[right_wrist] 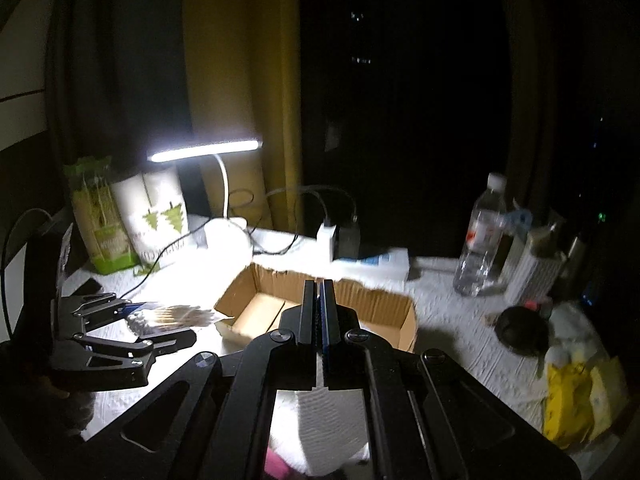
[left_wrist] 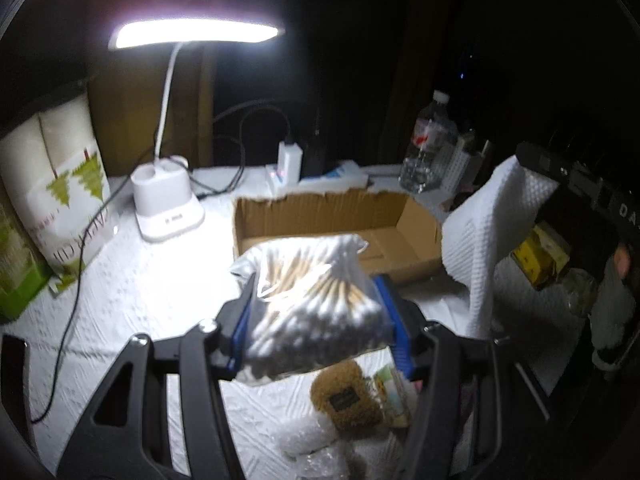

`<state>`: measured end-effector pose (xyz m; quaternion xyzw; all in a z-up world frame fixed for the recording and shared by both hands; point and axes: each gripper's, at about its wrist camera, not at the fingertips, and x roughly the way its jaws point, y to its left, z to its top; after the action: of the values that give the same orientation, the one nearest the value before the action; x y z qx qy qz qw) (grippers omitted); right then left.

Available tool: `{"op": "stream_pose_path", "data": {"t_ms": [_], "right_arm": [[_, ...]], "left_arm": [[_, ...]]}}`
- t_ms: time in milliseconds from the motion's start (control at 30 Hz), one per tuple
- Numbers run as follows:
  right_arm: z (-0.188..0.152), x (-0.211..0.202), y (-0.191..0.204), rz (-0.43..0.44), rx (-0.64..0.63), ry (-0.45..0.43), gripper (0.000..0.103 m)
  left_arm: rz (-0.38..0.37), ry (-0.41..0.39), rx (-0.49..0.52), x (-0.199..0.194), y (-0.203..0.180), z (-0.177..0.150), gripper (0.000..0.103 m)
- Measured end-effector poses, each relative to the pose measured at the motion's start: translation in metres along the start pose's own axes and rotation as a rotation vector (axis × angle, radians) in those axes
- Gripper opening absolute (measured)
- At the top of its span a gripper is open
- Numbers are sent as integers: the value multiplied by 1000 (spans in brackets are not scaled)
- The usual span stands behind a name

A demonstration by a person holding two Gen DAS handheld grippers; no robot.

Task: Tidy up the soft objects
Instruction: 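Carry the swab bag into the box with the left tool while the right tool carries the paper towel in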

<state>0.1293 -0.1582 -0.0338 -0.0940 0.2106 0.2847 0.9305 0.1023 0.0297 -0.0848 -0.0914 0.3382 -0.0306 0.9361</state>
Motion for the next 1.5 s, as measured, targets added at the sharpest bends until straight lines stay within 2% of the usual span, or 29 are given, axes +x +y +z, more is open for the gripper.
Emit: {"op": "stream_pose_path", "data": {"t_ms": [400, 633, 1000, 1300, 1500], "right_arm": [[45, 0, -19, -13, -33, -115, 1], [54, 22, -35, -14, -22, -122, 1], [22, 84, -60, 7, 37, -14, 1], [-26, 149, -74, 43, 84, 141, 2], [-48, 175, -80, 27, 96, 229, 2]], "left_arm": [[27, -72, 35, 1, -3, 36, 57], [49, -65, 36, 22, 6, 51, 57], [66, -5, 31, 67, 15, 53, 57], [86, 64, 23, 104, 20, 44, 57], [94, 102, 26, 121, 22, 39, 57]]}}
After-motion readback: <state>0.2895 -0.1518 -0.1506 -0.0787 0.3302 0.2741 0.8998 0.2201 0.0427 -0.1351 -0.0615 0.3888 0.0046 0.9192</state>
